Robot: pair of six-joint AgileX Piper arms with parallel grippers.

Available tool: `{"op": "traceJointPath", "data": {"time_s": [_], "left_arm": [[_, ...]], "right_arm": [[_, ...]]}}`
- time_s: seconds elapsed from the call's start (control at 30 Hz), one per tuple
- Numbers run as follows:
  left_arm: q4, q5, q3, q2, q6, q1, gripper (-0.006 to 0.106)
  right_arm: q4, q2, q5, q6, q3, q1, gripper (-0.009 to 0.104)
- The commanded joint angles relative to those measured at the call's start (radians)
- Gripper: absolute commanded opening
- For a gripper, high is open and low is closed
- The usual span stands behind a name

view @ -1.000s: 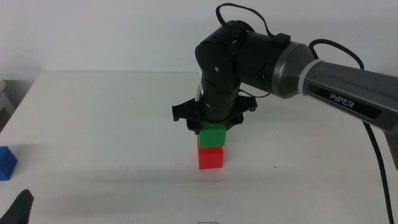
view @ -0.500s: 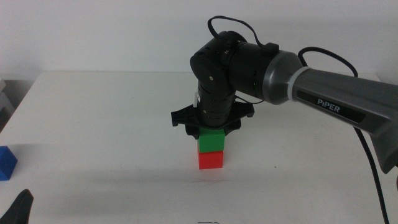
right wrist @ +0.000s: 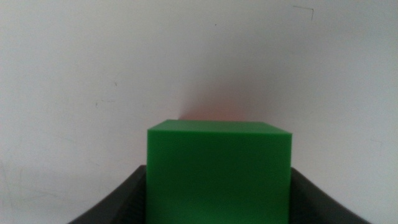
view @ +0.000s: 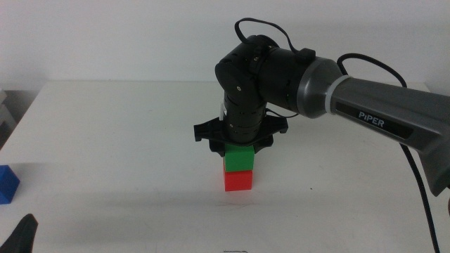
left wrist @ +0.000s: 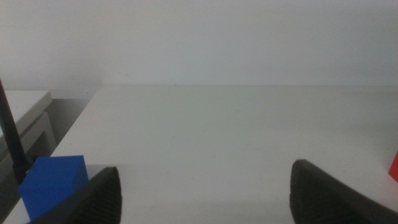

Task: Stack red cubes first, then green, then blue cubes in a specific spot.

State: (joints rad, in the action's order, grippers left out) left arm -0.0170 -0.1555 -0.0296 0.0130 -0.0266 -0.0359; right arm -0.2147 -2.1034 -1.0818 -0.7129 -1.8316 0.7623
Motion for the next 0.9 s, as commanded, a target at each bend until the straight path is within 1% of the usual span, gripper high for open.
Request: {"op": "traceJointPath", "data": {"time_s": [0.0,0.07,0.23,0.33,0.47,0.57,0.63,0.67,0.73,0.8,0.87], "left_arm": [[-0.012,0.085,0.003,0.013,-0.008,-0.002,0.091],[-0.012,0.085,0.003,0.013,-0.008,-0.002,0.091],[-0.012,0.085,0.003,0.013,-0.008,-0.002,0.091],[-0.012,0.085,0.003,0.013,-0.008,-0.002,0.091],[-0.012,0.085,0.003,0.013,-0.008,-0.002,0.091],[-0.012,0.085,0.003,0.013,-0.008,-0.002,0.091],[-0.012,0.085,0.003,0.013,-0.008,-0.002,0.091],[-0.012,0.085,0.003,0.013,-0.008,-0.002,0.091],[-0.012,0.085,0.003,0.013,-0.008,-0.002,0.091],[-0.012,0.085,0.003,0.013,-0.008,-0.002,0.091],[-0.012,0.085,0.003,0.013,-0.008,-0.002,0.091]], "right_arm": [[-0.032,0.062,0.013,0.002,-0.033,0.001,0.05],[-0.032,0.062,0.012,0.002,-0.033,0.001,0.056],[-0.027,0.062,0.013,0.002,-0.033,0.0,0.063],[-0.028,0.099,-0.009,0.002,-0.034,0.0,0.065],[-0.032,0.213,-0.027,0.011,-0.034,0.0,0.065],[-0.041,0.321,-0.057,0.065,-0.034,-0.003,0.065],[-0.04,0.407,-0.075,0.146,-0.027,-0.016,0.065],[-0.03,0.456,-0.074,0.207,-0.012,-0.033,0.065],[0.01,0.557,-0.029,0.345,0.06,-0.081,0.065],[0.088,0.69,0.085,0.532,0.198,-0.152,0.065],[0.205,0.815,0.199,0.713,0.334,-0.212,0.065]]}}
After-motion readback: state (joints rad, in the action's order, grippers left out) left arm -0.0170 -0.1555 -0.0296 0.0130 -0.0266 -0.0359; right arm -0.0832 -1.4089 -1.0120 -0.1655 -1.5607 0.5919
